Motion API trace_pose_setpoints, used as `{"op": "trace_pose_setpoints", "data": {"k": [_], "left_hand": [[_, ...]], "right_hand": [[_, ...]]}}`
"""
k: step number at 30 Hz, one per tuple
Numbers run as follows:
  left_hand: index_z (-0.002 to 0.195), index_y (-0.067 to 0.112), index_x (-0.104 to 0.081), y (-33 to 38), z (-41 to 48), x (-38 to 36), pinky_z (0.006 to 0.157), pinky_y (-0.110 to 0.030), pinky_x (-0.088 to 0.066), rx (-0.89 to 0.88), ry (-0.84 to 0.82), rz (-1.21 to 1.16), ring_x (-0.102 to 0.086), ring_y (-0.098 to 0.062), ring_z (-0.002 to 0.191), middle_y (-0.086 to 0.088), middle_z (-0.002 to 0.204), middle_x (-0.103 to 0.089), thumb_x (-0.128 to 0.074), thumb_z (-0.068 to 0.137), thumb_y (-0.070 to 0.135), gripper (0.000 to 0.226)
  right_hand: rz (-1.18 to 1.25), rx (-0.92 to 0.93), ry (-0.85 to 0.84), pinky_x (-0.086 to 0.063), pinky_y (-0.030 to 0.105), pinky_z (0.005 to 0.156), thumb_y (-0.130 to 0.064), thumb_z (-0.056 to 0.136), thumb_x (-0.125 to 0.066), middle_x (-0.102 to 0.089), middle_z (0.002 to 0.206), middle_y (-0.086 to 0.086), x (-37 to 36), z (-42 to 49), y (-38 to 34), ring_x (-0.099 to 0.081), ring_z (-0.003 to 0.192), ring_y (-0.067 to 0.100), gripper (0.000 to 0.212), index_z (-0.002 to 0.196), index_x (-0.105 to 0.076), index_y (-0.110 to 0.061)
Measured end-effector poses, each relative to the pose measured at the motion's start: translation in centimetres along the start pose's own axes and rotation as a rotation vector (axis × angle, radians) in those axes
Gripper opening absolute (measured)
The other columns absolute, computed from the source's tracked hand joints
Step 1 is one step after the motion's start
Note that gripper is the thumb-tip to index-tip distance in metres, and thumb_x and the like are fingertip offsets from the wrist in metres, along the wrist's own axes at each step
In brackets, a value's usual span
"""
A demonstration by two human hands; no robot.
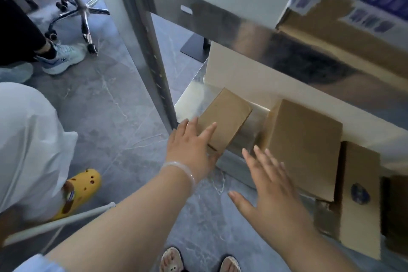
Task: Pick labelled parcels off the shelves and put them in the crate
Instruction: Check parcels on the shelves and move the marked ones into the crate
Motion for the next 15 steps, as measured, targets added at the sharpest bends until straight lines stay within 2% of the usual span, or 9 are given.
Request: {"op": "trace_pose_setpoints", "data": {"k": [3, 6, 8, 11, 15], "left_hand": [[0.151, 0.047, -0.017, 0.5, 2.6, 0.0, 0.122, -0.041, -0.012, -0.004, 0.054, -0.025, -0.003, -0.029, 0.15, -0.005, 0.164, -0.004, -0.054, 0.086, 0.066, 0.078], [0.151, 0.048, -0.014, 1.0, 4.1, -1.1, 0.12, -0.04, -0.016, 0.025, -0.015, -0.062, -0.009, -0.03, 0.147, -0.007, 0.163, -0.002, -0.058, 0.078, 0.073, 0.089], [0.15, 0.05, -0.013, 1.2, 4.3, -1.9, 0.115, -0.039, -0.024, 0.025, -0.05, -0.07, -0.019, -0.031, 0.142, -0.007, 0.162, 0.0, -0.065, 0.075, 0.069, 0.094], [0.148, 0.051, -0.02, 0.9, 3.9, -1.9, 0.113, -0.038, -0.03, 0.012, 0.005, -0.115, -0.028, -0.032, 0.137, -0.007, 0.161, -0.007, -0.07, 0.072, 0.061, 0.092], [0.144, 0.048, -0.037, -1.2, 1.4, -2.0, 0.116, -0.03, -0.027, 0.095, 0.009, -0.561, -0.027, -0.019, 0.143, -0.001, 0.156, -0.021, -0.077, 0.071, 0.05, 0.083]], "right_hand": [[0.015, -0.014, 0.007, 0.019, 0.024, 0.112, -0.08, 0.072, -0.006, 0.022, 0.157, -0.021, -1.1, 1.1, 0.5, 0.03, 0.139, -0.002, 0.085, 0.147, 0.016, -0.048], [0.069, -0.045, -0.008, 0.021, 0.02, 0.11, -0.08, 0.071, -0.006, 0.019, 0.157, -0.023, -2.0, 1.4, 0.8, 0.03, 0.138, -0.005, 0.083, 0.145, 0.016, -0.05], [0.096, -0.041, -0.013, 0.02, 0.019, 0.11, -0.079, 0.072, -0.008, 0.017, 0.158, -0.023, -2.6, 1.4, 0.6, 0.026, 0.14, -0.004, 0.08, 0.143, 0.018, -0.052], [0.125, -0.041, 0.002, 0.017, 0.017, 0.11, -0.079, 0.076, -0.011, 0.02, 0.156, -0.026, -2.7, 1.2, 0.5, 0.026, 0.14, -0.006, 0.078, 0.144, 0.016, -0.052], [0.246, -0.087, 0.001, 0.004, 0.014, 0.112, -0.065, 0.091, -0.035, 0.013, 0.155, -0.031, -2.4, -0.1, 0.8, 0.015, 0.142, -0.009, 0.073, 0.147, 0.009, -0.049]]}}
Point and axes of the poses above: each hand's wrist, its own z-axis towards the middle knuckle, its own x-axis out of the back of the hand, y = z × x, the point moved 8 cm from there along z, towards the middle knuckle
